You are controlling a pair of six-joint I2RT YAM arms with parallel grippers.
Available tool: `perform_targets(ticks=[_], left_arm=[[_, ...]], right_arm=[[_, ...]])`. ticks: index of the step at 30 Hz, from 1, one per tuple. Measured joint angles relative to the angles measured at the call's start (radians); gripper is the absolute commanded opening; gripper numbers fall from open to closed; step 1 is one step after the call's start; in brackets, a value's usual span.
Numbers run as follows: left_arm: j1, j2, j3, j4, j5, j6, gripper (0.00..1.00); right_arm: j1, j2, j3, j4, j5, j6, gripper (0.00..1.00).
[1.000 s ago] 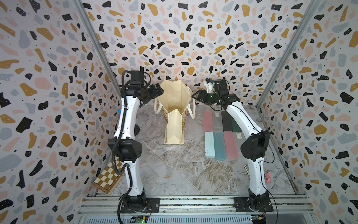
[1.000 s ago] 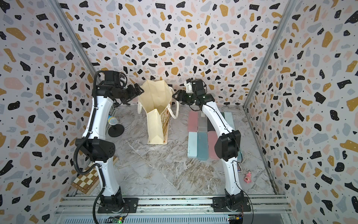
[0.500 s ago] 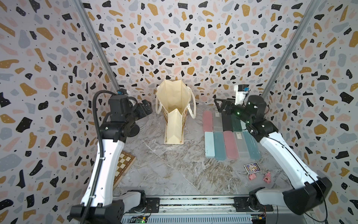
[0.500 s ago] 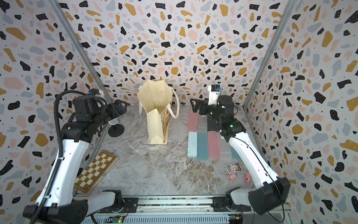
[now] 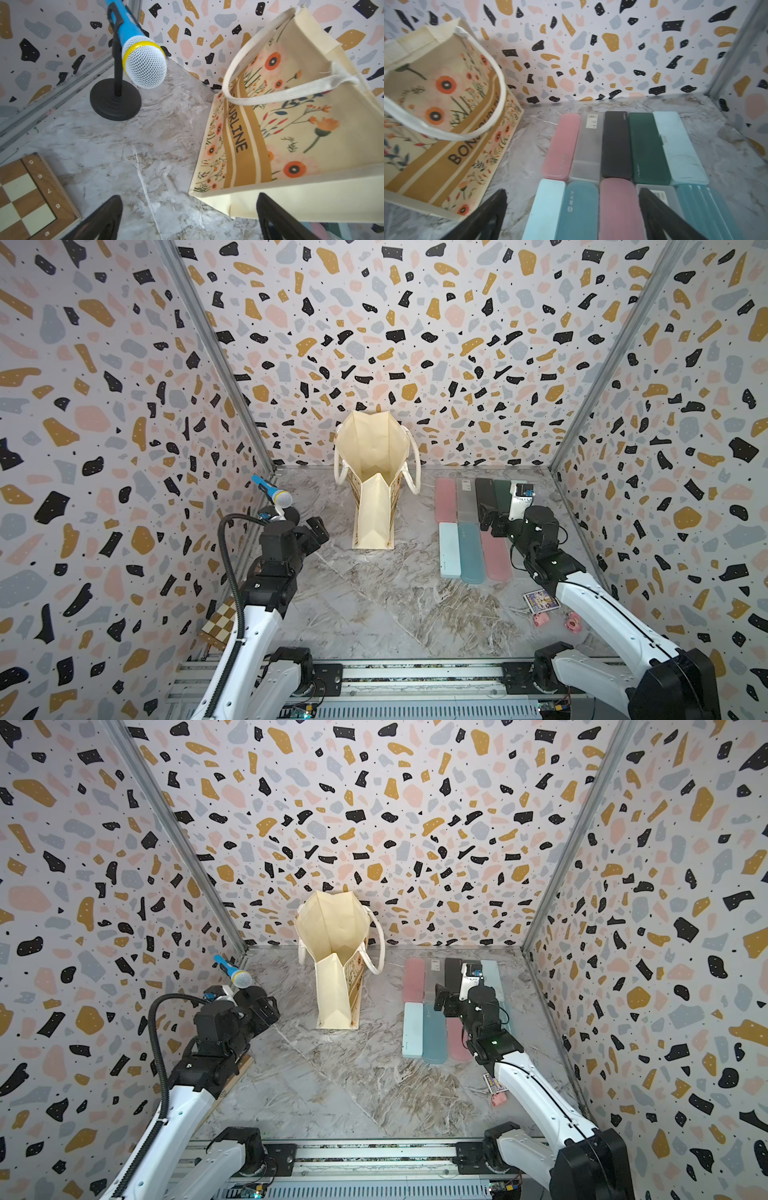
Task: Take out the pencil case from the canvas bag
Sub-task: Reset both arms
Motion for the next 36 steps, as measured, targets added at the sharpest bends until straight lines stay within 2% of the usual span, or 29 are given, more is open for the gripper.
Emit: perform_targets(ticks=[5,10,16,20,24,31,36], left_arm=[[0.0,-0.002,-0.135,0.199,-0.072,0.128,0.99],[0.0,-0.01,-0.199,0.288,-0.127,0.278,0.99],[0.0,-0.012,-0.362,0.501,-0.089,0.436,0.99],[0.0,0.081,-0.384,0.535,-0.081,0.495,0.99],[0.0,0.198,-0.385,0.644,-0.077,0.538,0.99],[0.0,0.448,-0.399,0.882,-0.058,0.571,0.99],[0.023,0.589,-0.378,0.94,-0.046,0.565,0.99]], right_arm=[[-0.094,-0.029,-0.085,0.063,0.075,0.0,0.99],[-0.185,0.014,-0.1,0.074,0.12,0.014,0.99],[-0.206,0.054,-0.198,0.149,0.143,0.002,0.99],[-0.22,0.061,-0.28,0.249,0.145,-0.021,0.99],[-0.232,0.067,-0.352,0.333,0.13,-0.067,0.99],[-0.236,0.18,-0.377,0.509,0.084,-0.132,0.99],[-0.236,0.26,-0.425,0.664,0.054,-0.18,0.99]])
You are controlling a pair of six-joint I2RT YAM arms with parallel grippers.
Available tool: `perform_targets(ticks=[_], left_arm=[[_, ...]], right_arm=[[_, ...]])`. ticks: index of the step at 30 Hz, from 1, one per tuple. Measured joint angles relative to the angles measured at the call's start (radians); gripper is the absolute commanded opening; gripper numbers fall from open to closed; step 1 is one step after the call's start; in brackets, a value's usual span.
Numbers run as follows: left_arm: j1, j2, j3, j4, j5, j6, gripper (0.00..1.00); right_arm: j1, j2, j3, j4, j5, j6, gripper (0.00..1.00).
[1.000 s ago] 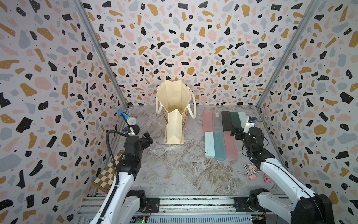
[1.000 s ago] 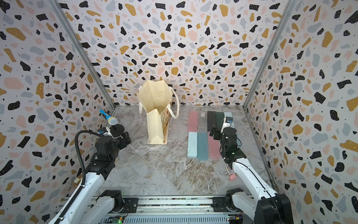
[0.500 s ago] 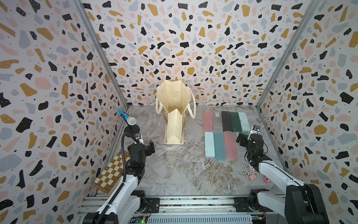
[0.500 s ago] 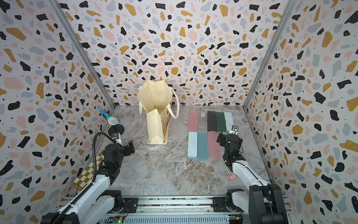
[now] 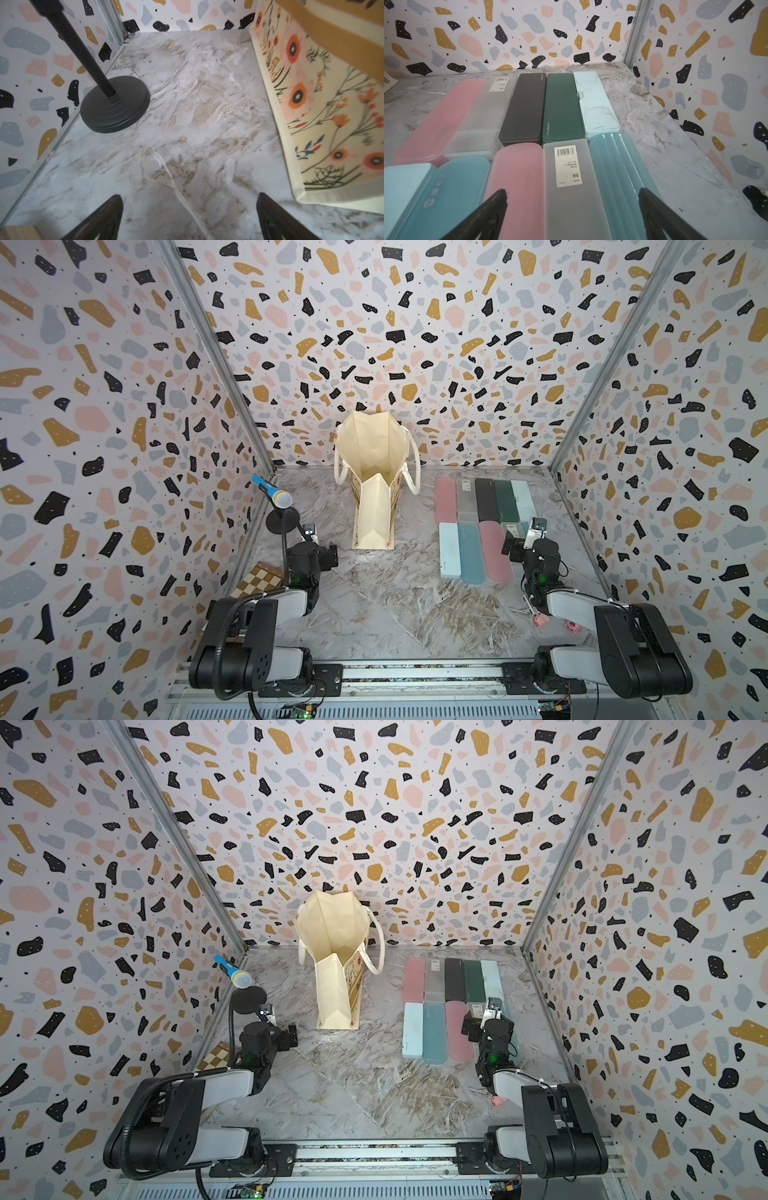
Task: Take out the pencil case from the canvas bag
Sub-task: Reset both arms
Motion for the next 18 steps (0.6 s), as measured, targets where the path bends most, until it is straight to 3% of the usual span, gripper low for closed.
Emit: perform_targets(ticks=[8,18], left_arm=[[0.02,0.015,0.002,0.048,0.077,0.008,0.99],[0.019,0.016,0.018,0.053,0.123,0.019,0.99]], right_arm=[[-0.001,0.138,-0.084,0.281,-0.042,-0.05,0.99],[0.001,0.156,-0.091,0.338,-0.11,-0.095,0.99]])
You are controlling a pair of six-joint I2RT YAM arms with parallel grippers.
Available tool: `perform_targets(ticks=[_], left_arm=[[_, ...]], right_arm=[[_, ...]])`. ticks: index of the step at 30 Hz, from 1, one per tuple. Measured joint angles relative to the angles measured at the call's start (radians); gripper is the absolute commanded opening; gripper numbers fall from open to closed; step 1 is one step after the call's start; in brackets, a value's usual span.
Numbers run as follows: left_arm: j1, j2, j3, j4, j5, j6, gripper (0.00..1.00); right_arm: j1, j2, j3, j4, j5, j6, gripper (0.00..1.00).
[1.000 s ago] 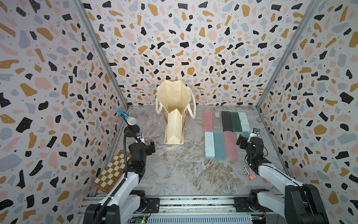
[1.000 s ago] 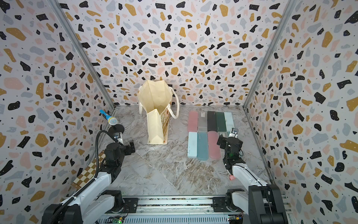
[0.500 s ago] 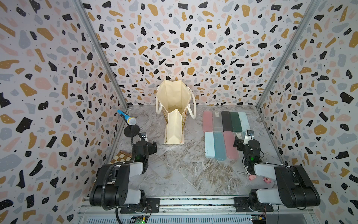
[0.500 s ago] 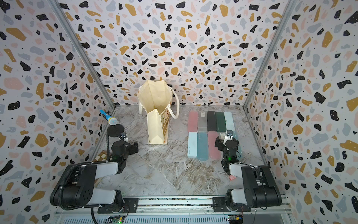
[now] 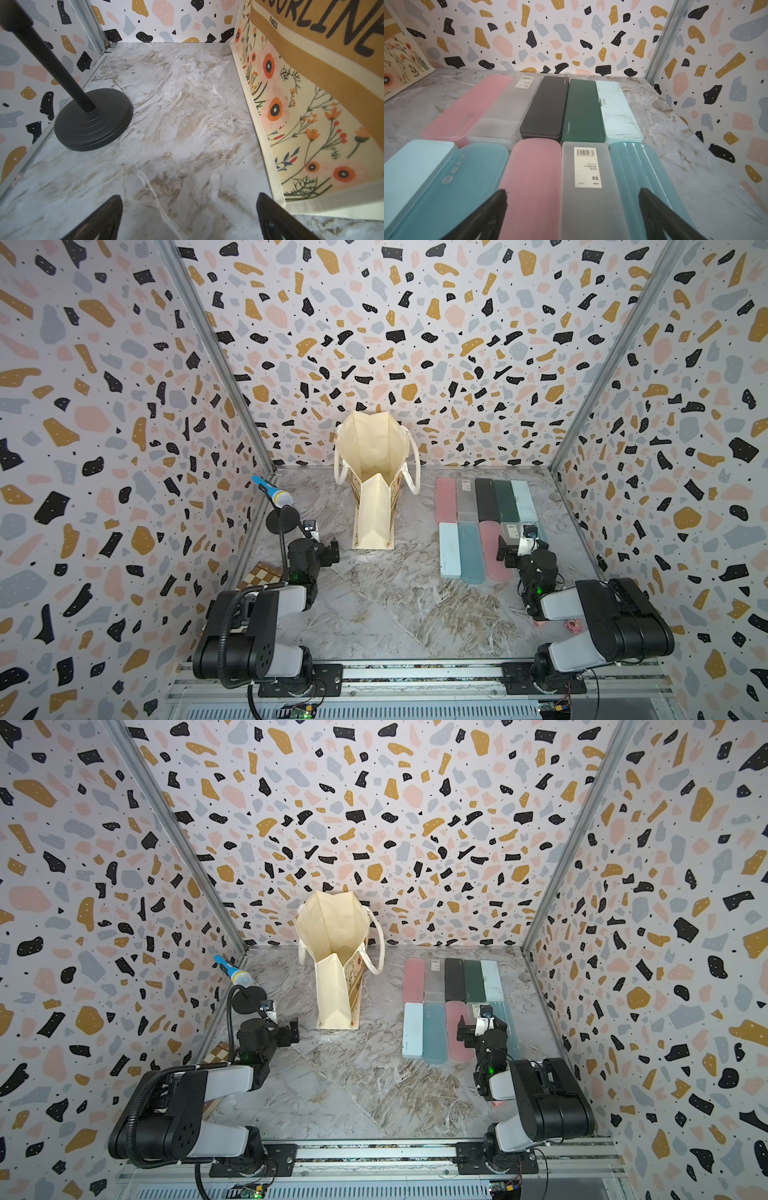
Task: Take out the pencil case from the canvas bag
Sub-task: Reset both arms
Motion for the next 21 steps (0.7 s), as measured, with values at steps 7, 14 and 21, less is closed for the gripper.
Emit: perform_targets(ticks=[7,14,21], left_arm=[[-0.003,-0.001,-0.043,0.054,-0.073,-0.019,0.99],[-0.012,0.003,-0.017,0.04,-0.127,-0.024,0.99],[-0.016,0.003,-0.017,0.034,-0.137,-0.024,0.99]], right_arm=[[0.0,0.0,0.0,0.003,-0.003,-0.006,0.99],[0.0,0.0,0.0,0.004,-0.005,-0.006,0.99],[0.0,0.0,0.0,0.004,-0.005,-0.006,0.99]])
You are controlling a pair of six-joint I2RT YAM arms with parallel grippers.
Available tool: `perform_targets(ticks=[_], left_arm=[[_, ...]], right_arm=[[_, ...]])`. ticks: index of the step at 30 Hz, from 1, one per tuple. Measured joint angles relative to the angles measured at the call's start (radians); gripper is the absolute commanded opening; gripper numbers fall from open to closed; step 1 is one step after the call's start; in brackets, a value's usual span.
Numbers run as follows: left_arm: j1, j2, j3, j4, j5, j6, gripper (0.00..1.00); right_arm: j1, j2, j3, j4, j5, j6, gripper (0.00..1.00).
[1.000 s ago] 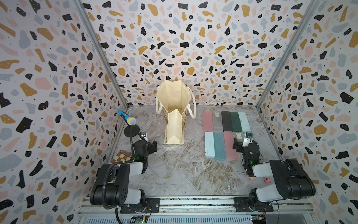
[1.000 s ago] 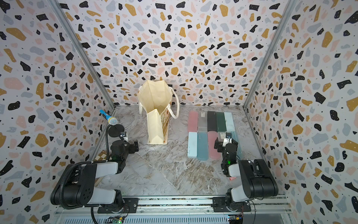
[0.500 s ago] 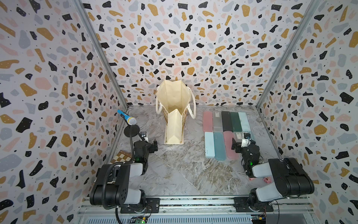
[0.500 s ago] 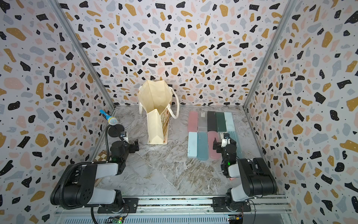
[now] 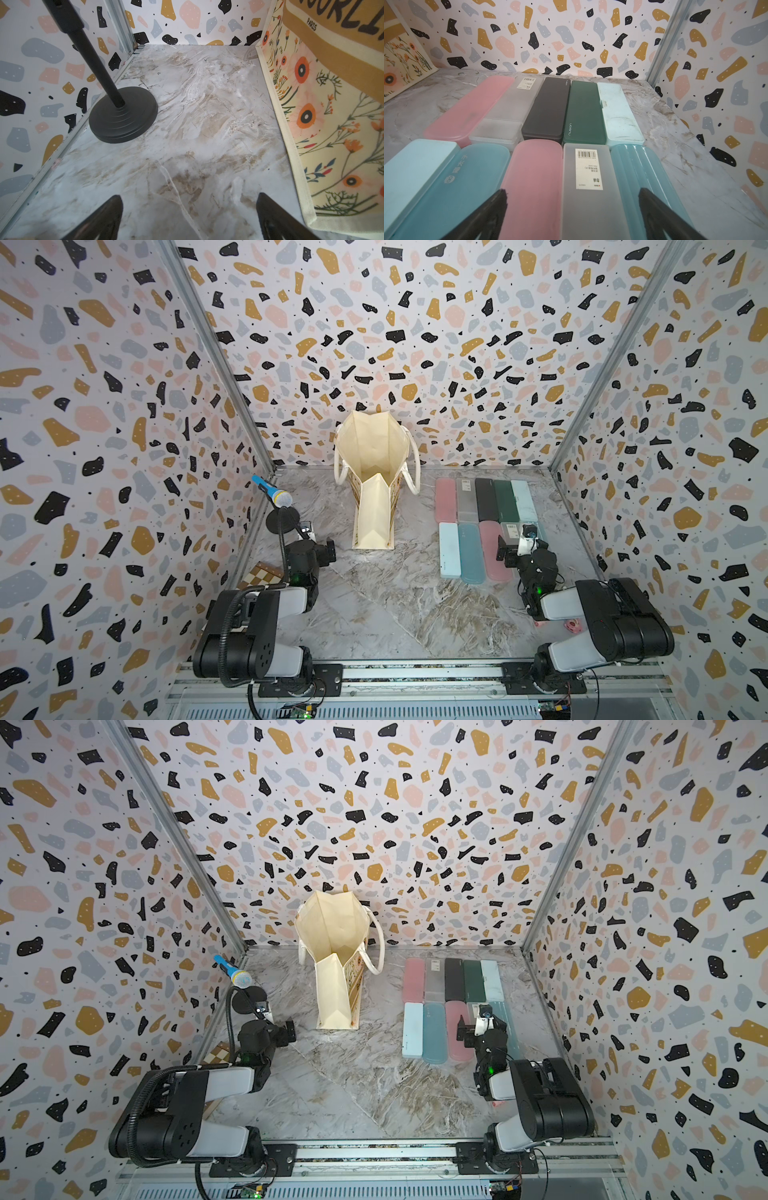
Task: Take out the pencil case from the canvas bag
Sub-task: Reset both arms
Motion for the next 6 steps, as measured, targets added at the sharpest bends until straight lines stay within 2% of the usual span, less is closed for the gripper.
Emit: perform_targets(ticks=[6], left_arm=[[0.0,0.008,0.004,-0.001,0.0,0.0,0.99]], right_arm=[[0.0,0.0,0.0,0.004,0.0,0.0,0.99]])
